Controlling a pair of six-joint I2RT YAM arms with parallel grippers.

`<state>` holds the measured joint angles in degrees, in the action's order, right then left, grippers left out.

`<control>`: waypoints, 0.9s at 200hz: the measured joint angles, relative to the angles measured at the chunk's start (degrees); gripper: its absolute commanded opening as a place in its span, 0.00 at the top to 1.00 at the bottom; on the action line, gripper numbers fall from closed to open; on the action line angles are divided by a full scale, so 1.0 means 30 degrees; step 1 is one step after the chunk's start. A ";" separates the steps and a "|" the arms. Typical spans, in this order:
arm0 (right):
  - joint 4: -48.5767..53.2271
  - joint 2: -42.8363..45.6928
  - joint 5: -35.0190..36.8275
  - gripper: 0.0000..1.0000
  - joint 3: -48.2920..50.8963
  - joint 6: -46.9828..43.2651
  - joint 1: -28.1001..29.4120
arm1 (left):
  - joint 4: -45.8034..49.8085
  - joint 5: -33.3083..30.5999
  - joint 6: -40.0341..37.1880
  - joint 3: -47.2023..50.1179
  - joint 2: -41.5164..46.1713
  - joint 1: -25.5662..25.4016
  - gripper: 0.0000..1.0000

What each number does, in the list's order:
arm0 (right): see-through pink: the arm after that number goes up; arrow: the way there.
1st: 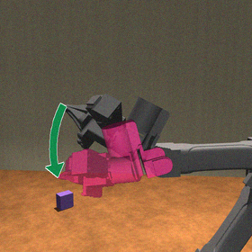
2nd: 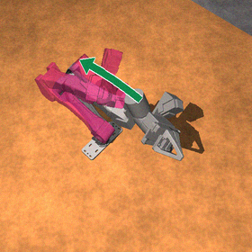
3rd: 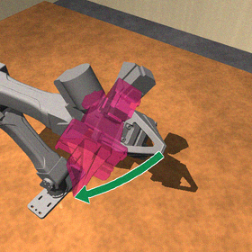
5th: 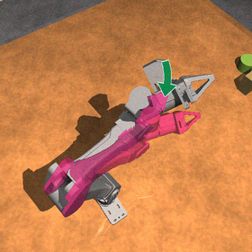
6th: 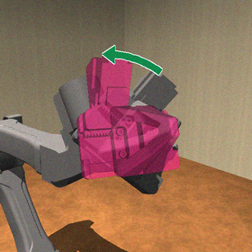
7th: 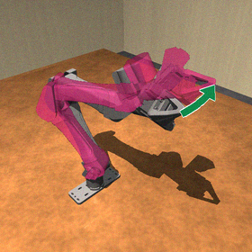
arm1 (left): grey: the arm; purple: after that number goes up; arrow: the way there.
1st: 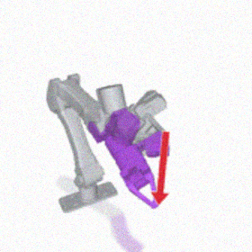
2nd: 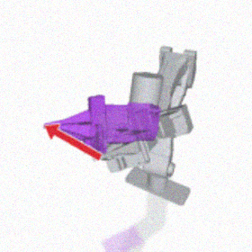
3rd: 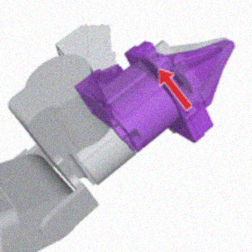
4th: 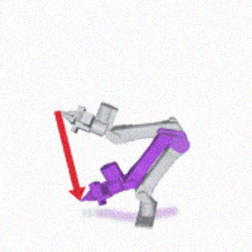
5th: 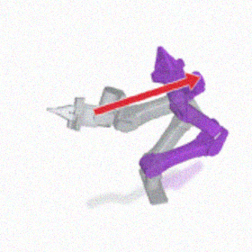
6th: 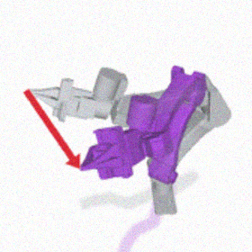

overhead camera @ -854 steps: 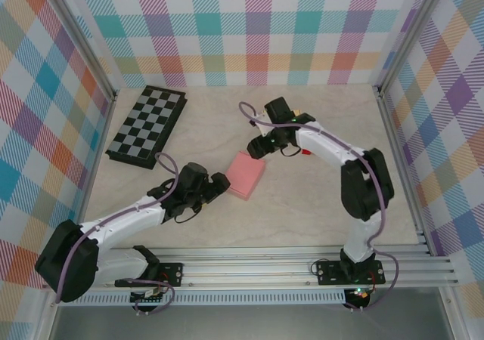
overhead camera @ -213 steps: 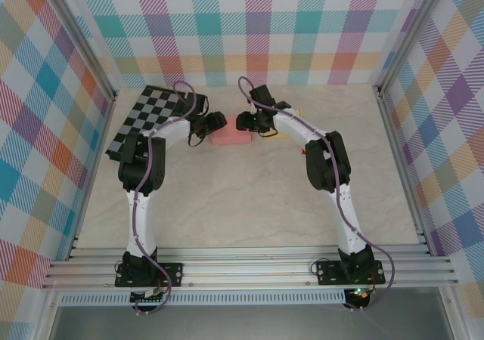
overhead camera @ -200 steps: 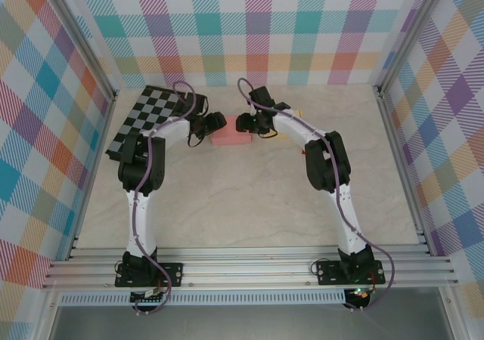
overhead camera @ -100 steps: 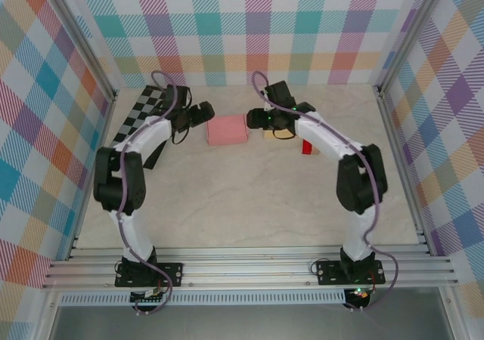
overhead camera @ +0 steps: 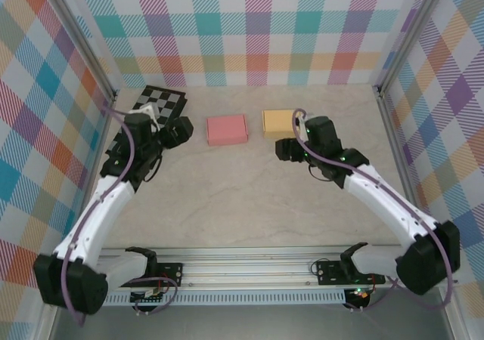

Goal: Fold the paper box

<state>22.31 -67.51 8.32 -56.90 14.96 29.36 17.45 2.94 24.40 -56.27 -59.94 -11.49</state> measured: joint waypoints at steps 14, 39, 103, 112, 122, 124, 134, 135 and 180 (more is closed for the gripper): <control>0.0022 0.1676 0.0911 0.00 0.1326 -0.0444 0.0000 | 0.1158 -0.0204 -0.0007 0.0568 0.2098 0.0000 0.00; 0.0007 0.4452 0.2783 0.00 0.3351 -0.1056 0.0000 | 0.3184 -0.0379 -0.0597 0.0991 0.5231 0.0000 0.00; -0.1647 0.4750 0.7679 0.00 0.5829 -0.2776 -0.0459 | 0.3657 -0.1843 -0.3191 0.5668 0.9836 0.0000 0.00; -0.2652 0.4510 0.7949 0.00 0.6360 -0.3177 -0.0925 | 0.3643 -0.2091 -0.3359 0.5821 0.9661 0.0000 0.00; -0.3949 0.4204 0.7905 0.00 0.7023 -0.3789 -0.1698 | 0.3621 -0.2288 -0.3570 0.5836 0.9471 0.0000 0.00; -0.4255 0.4146 0.7854 0.00 0.7169 -0.3891 -0.1872 | 0.3592 -0.2317 -0.3592 0.5836 0.9449 0.0000 0.00; -0.5442 0.3577 0.7337 0.00 0.7723 -0.4503 -0.2849 | 0.3468 -0.2419 -0.3708 0.5858 0.9391 0.0000 0.00; -0.5501 0.3519 0.7300 0.00 0.7745 -0.4554 -0.2936 | 0.3453 -0.2433 -0.3738 0.5865 0.9391 0.0000 0.00; -0.9151 0.0379 0.4430 0.00 0.8561 -0.4182 -0.7293 | 0.3147 -0.3147 -0.4459 0.5931 0.9741 -0.0044 0.00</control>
<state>-5.15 -66.37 21.61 -31.22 2.42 7.49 26.89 -6.50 11.03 -38.48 -30.72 -11.62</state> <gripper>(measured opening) 0.997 0.999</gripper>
